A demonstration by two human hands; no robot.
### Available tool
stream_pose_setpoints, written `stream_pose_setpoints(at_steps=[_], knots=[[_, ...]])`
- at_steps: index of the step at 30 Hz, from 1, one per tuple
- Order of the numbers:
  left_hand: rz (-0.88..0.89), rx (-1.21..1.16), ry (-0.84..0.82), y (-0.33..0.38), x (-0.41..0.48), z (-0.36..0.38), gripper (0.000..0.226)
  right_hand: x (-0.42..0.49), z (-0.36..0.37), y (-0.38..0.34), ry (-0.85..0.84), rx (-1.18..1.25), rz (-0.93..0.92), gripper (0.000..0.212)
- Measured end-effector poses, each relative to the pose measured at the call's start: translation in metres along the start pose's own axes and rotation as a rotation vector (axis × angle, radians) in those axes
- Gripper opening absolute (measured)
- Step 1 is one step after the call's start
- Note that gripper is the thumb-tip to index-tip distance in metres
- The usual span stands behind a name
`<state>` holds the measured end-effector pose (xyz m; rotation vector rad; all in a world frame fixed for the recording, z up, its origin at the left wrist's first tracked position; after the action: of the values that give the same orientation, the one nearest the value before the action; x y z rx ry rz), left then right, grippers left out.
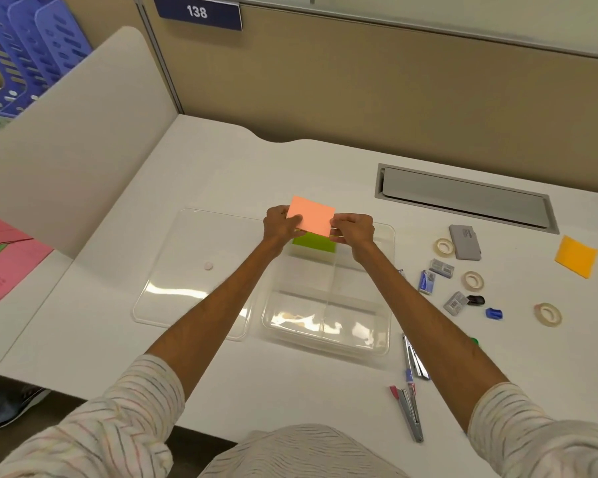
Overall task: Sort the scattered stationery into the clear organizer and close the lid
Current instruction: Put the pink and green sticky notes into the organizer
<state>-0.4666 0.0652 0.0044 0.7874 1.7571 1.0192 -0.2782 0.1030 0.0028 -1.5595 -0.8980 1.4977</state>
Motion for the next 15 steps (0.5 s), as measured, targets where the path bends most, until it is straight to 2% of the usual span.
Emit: stream_pose_setpoints(at_steps=[1, 4, 6, 11, 15], knots=[[0.04, 0.11, 0.026, 0.001, -0.001, 0.0, 0.029, 0.001, -0.002, 0.001, 0.016, -0.011, -0.005, 0.016], [0.148, 0.662, 0.115, 0.008, -0.007, -0.002, 0.031, 0.004, -0.009, 0.003, 0.071, -0.093, -0.03, 0.014], [0.168, 0.872, 0.133, 0.006, -0.01, 0.0, 0.038, 0.003, -0.013, 0.003, 0.085, -0.148, -0.052, 0.012], [0.265, 1.053, 0.155, 0.003, -0.015, 0.008, 0.039, -0.003, -0.022, 0.004, 0.047, -0.206, -0.097, 0.011], [0.294, 1.06, 0.143, 0.004, -0.02, 0.014, 0.039, -0.007, -0.036, 0.006, 0.056, -0.141, -0.081, 0.009]])
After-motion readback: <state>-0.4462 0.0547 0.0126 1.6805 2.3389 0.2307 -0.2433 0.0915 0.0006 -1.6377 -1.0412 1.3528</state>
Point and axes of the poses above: each hand's wrist, its own x-axis towards the middle knuckle, its own z-axis out of the palm, y = z × x, the point moved 7 cm from there along x, towards the middle knuckle, and after that the axes turned 9 degrees about x, right-handed, at the moved point
